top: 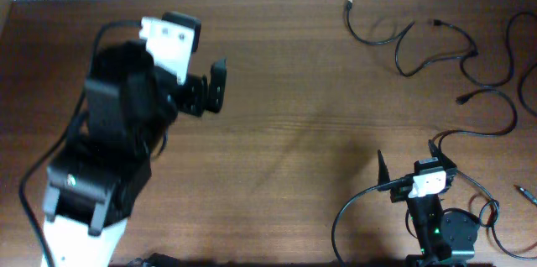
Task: Untangle cables
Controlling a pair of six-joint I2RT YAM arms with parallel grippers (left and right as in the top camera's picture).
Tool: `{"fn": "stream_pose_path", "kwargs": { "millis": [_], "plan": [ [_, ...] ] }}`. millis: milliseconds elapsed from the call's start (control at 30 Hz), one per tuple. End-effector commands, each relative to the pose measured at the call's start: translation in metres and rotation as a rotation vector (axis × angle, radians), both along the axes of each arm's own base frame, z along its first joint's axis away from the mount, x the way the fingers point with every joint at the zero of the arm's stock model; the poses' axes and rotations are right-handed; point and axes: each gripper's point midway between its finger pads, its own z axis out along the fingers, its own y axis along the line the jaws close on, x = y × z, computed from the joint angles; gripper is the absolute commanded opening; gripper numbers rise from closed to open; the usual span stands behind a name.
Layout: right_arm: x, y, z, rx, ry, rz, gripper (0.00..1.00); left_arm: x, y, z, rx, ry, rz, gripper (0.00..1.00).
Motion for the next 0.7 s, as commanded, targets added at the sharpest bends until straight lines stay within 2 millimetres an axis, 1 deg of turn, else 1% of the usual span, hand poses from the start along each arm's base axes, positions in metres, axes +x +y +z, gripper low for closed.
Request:
{"fn": "stream_pose_path", "kwargs": {
  "millis": [0, 100, 167, 200, 300, 367, 400, 467, 533, 567, 600, 633, 667],
  "plan": [
    [0.0, -0.002, -0.003, 0.008, 0.005, -0.012, 0.99, -0.029, 0.01, -0.043, -0.032, -0.052, 0.006, 0.99],
    [0.0, -0.002, -0.003, 0.008, 0.005, -0.012, 0.99, -0.046, 0.016, -0.077, -0.124, -0.219, -0.052, 0.99],
    [0.0, -0.003, -0.003, 0.008, 0.005, -0.013, 0.99, -0.054, 0.02, -0.098, -0.144, -0.279, -0.068, 0.99],
    [0.0, -0.003, -0.003, 0.008, 0.005, -0.013, 0.99, -0.065, 0.023, -0.125, -0.15, -0.308, -0.072, 0.99],
    [0.0, -0.002, -0.003, 0.008, 0.005, -0.012, 0.99, -0.08, 0.035, -0.157, -0.148, -0.345, -0.039, 0.99],
    [0.0, -0.002, -0.003, 0.008, 0.005, -0.012, 0.99, -0.082, 0.044, -0.168, -0.144, -0.367, -0.007, 0.99],
    [0.0, -0.002, -0.003, 0.008, 0.005, -0.012, 0.99, -0.084, 0.047, -0.183, -0.142, -0.368, 0.004, 0.99],
    [0.0, -0.002, -0.003, 0.008, 0.005, -0.012, 0.99, -0.084, 0.049, -0.201, -0.142, -0.403, 0.009, 0.99],
    [0.0, -0.002, -0.003, 0.008, 0.005, -0.012, 0.99, -0.083, 0.048, -0.21, -0.144, -0.448, -0.004, 0.99],
    [0.0, -0.002, -0.003, 0.008, 0.005, -0.012, 0.99, -0.082, 0.048, -0.214, -0.143, -0.444, -0.003, 0.99],
    [0.0, -0.002, -0.003, 0.008, 0.005, -0.012, 0.99, -0.08, 0.053, -0.218, -0.13, -0.431, 0.025, 0.99],
    [0.0, -0.002, -0.003, 0.008, 0.005, -0.012, 0.99, -0.08, 0.056, -0.233, -0.125, -0.372, 0.045, 0.99],
    [0.0, -0.002, -0.003, 0.008, 0.005, -0.012, 0.99, -0.08, 0.059, -0.237, -0.122, -0.355, 0.057, 0.99]
  ]
}}
